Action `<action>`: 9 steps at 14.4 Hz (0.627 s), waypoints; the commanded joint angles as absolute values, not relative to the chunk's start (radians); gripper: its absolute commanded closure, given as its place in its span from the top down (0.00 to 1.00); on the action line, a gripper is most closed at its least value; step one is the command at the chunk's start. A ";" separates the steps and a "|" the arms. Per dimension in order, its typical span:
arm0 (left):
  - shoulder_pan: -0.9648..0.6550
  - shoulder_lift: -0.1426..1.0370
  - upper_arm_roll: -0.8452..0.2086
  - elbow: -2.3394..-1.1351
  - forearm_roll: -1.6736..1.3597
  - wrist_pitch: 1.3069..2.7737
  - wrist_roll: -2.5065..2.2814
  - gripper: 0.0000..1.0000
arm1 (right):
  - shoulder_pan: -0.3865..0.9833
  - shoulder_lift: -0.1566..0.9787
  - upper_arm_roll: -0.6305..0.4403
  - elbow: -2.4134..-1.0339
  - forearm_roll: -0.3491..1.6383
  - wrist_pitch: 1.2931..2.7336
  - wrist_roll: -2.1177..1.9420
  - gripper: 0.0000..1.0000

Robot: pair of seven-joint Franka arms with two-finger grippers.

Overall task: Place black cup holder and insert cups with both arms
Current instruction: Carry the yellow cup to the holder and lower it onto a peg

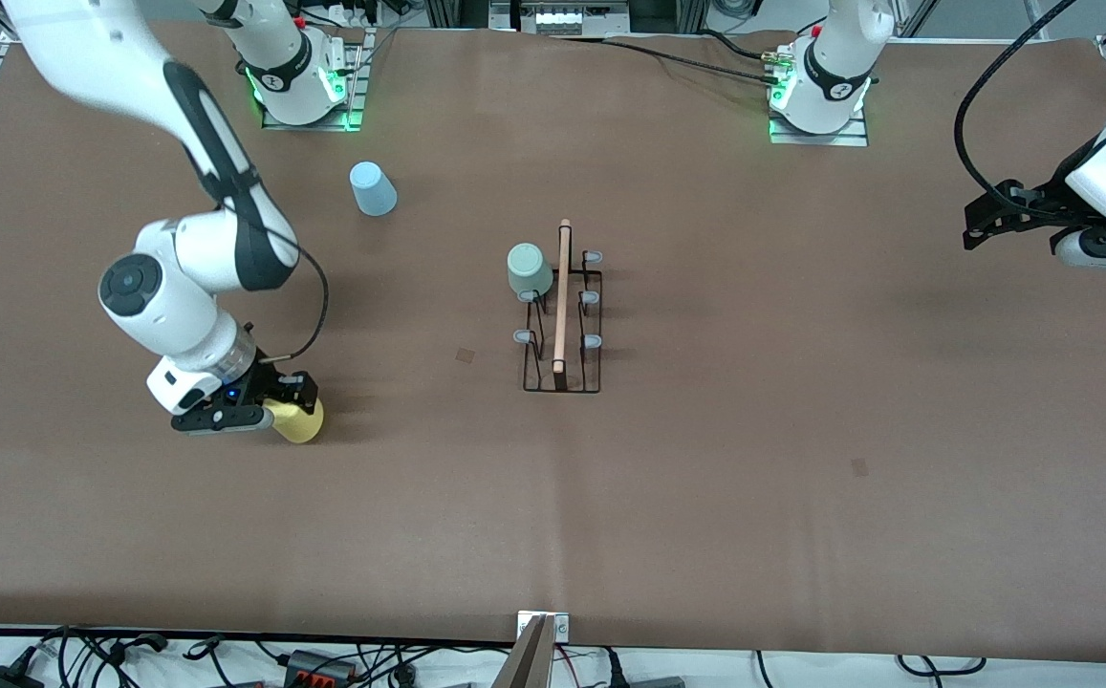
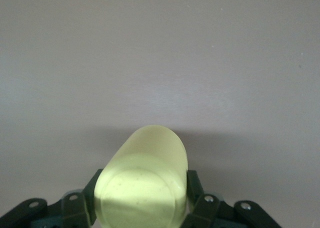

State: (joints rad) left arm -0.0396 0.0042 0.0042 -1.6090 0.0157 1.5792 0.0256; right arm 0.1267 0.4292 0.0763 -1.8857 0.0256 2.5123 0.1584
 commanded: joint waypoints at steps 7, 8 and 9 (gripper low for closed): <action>-0.041 -0.011 0.005 -1.611 0.011 1.568 0.037 1.00 | 0.550 0.438 0.072 -1.654 -0.119 2.338 1.146 0.17; -0.041 -0.011 0.005 -1.611 0.011 1.566 0.037 1.00 | 0.575 0.471 0.074 -1.613 -0.139 2.303 1.207 0.17; -0.041 -0.011 0.005 -1.611 0.011 1.566 0.037 1.00 | 0.597 0.498 0.074 -1.573 -0.146 2.277 1.245 0.17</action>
